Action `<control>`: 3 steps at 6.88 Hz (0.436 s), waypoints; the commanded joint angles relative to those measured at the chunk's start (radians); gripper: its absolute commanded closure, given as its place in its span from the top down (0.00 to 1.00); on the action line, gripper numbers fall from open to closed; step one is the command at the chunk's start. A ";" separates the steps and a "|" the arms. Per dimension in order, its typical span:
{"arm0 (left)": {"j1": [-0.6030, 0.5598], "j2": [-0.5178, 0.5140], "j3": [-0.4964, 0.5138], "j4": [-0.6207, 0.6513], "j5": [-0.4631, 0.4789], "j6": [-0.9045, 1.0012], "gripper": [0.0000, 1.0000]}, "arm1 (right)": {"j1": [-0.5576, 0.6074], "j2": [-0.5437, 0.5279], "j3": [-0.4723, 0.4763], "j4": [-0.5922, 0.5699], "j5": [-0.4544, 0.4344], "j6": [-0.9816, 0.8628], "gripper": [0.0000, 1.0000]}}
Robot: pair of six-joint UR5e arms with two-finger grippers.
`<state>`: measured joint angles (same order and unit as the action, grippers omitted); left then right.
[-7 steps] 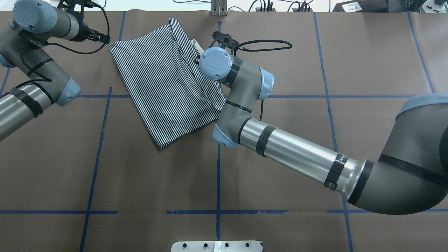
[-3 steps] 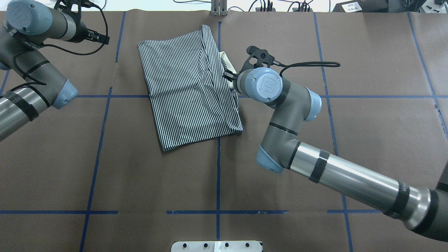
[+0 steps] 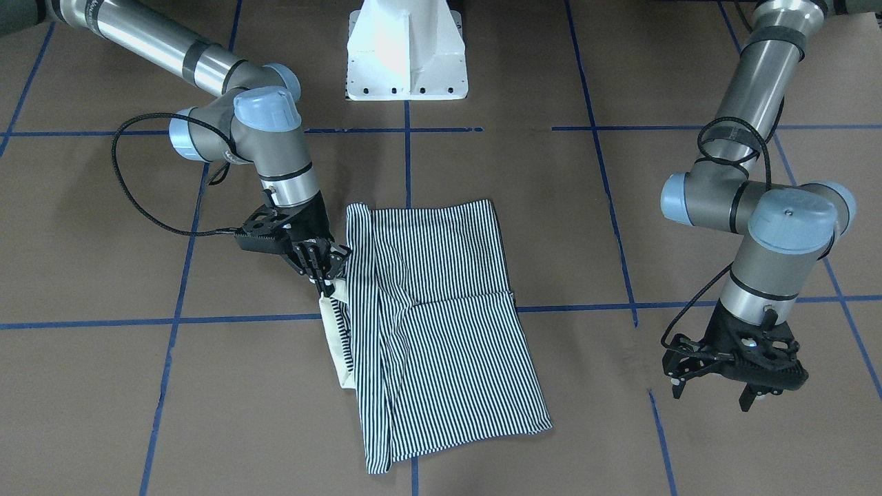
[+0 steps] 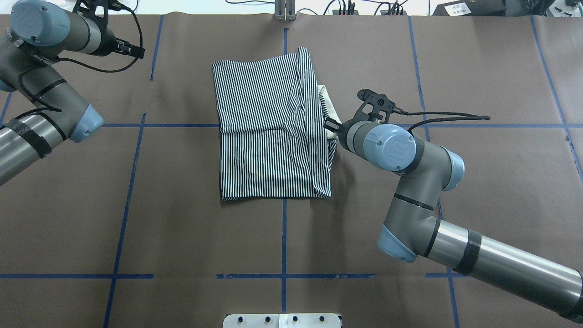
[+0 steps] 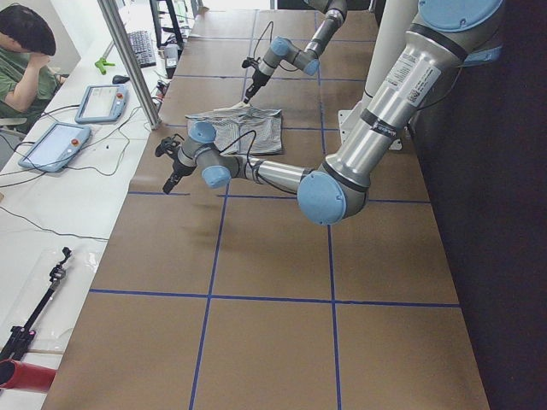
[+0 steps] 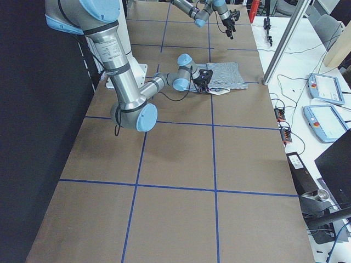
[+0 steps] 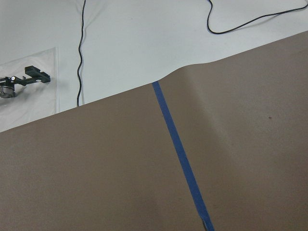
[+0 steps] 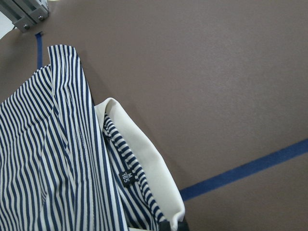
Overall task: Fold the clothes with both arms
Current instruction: 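Pull the collar corner with the right gripper toward the robot, straightening the shirt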
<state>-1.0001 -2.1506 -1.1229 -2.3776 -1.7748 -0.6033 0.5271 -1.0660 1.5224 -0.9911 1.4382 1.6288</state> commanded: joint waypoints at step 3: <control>0.014 0.000 -0.009 0.000 0.000 -0.001 1.00 | -0.033 -0.106 0.103 0.000 -0.036 0.005 0.37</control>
<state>-0.9890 -2.1507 -1.1310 -2.3777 -1.7748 -0.6043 0.5024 -1.1440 1.5927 -0.9910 1.4075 1.6330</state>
